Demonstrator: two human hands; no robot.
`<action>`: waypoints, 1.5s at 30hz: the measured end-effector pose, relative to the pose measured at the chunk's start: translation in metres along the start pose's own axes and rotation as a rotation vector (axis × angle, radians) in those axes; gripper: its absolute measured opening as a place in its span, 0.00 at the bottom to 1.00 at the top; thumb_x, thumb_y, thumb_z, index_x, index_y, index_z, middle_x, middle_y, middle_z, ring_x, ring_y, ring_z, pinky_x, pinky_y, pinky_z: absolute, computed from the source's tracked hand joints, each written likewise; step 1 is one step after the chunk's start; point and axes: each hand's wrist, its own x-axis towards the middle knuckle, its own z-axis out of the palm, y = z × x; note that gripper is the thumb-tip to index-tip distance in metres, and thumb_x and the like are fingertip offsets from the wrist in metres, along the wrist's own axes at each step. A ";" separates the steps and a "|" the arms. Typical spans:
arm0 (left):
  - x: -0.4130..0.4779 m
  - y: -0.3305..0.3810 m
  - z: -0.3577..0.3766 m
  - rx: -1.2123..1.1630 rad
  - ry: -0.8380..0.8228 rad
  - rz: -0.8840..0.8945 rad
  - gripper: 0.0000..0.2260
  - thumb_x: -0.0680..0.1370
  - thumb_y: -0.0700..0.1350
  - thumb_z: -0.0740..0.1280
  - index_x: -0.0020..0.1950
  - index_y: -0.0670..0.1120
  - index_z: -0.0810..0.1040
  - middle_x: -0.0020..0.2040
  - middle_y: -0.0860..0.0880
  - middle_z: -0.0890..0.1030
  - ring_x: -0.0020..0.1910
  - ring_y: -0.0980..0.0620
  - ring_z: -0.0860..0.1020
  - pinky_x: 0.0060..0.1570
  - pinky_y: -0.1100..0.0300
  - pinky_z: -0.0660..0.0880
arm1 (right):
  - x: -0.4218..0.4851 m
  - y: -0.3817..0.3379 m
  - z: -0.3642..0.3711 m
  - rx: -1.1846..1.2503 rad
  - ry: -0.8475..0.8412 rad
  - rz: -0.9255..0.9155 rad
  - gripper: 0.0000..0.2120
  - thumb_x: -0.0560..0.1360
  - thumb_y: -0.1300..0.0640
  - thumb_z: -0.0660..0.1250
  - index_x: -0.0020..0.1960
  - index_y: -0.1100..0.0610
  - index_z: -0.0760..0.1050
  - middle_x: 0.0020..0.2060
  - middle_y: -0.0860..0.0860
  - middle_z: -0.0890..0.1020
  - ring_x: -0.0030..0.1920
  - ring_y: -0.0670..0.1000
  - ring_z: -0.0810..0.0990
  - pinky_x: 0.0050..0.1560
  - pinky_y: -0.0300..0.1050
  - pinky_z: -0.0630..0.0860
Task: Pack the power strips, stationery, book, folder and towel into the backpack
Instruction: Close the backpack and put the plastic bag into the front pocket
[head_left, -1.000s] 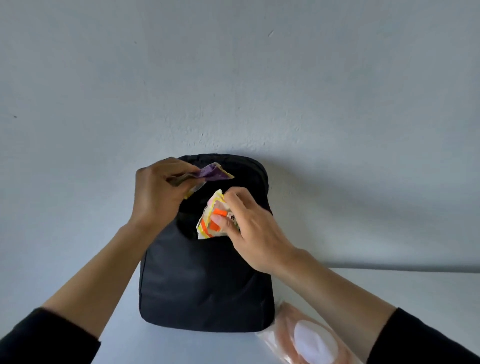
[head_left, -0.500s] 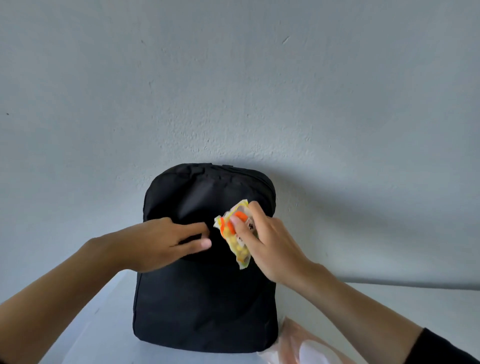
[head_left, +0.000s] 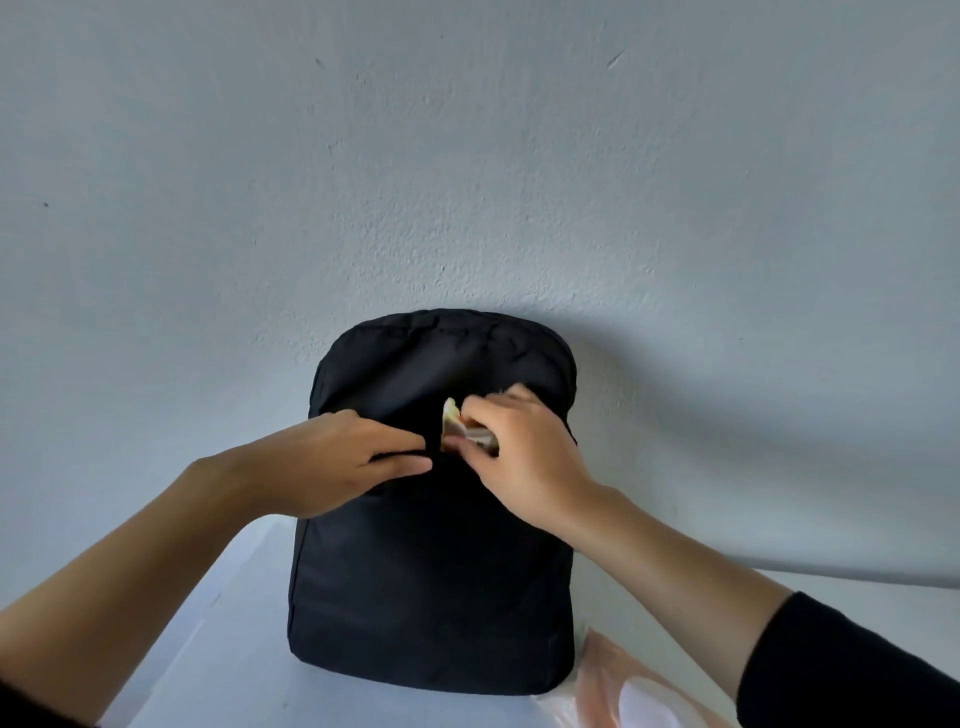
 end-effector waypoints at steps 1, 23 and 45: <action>-0.003 -0.001 -0.001 -0.041 -0.010 0.011 0.18 0.80 0.66 0.53 0.37 0.57 0.67 0.32 0.50 0.71 0.31 0.50 0.69 0.38 0.59 0.69 | -0.004 0.000 -0.003 0.007 -0.089 0.042 0.15 0.82 0.44 0.64 0.42 0.53 0.76 0.36 0.44 0.77 0.47 0.51 0.73 0.46 0.49 0.73; -0.006 0.002 0.022 0.236 0.221 -0.002 0.12 0.83 0.62 0.46 0.47 0.58 0.61 0.29 0.51 0.72 0.28 0.48 0.71 0.34 0.55 0.70 | -0.012 -0.009 -0.016 0.079 -0.716 0.172 0.21 0.81 0.36 0.59 0.58 0.52 0.77 0.48 0.49 0.82 0.51 0.51 0.81 0.55 0.51 0.78; 0.061 0.164 0.196 -0.427 -0.111 -0.339 0.18 0.86 0.49 0.59 0.75 0.48 0.68 0.70 0.44 0.75 0.68 0.46 0.74 0.67 0.52 0.73 | -0.217 0.101 -0.053 -0.052 -0.853 0.775 0.33 0.73 0.24 0.59 0.63 0.51 0.72 0.56 0.48 0.80 0.53 0.50 0.78 0.52 0.47 0.75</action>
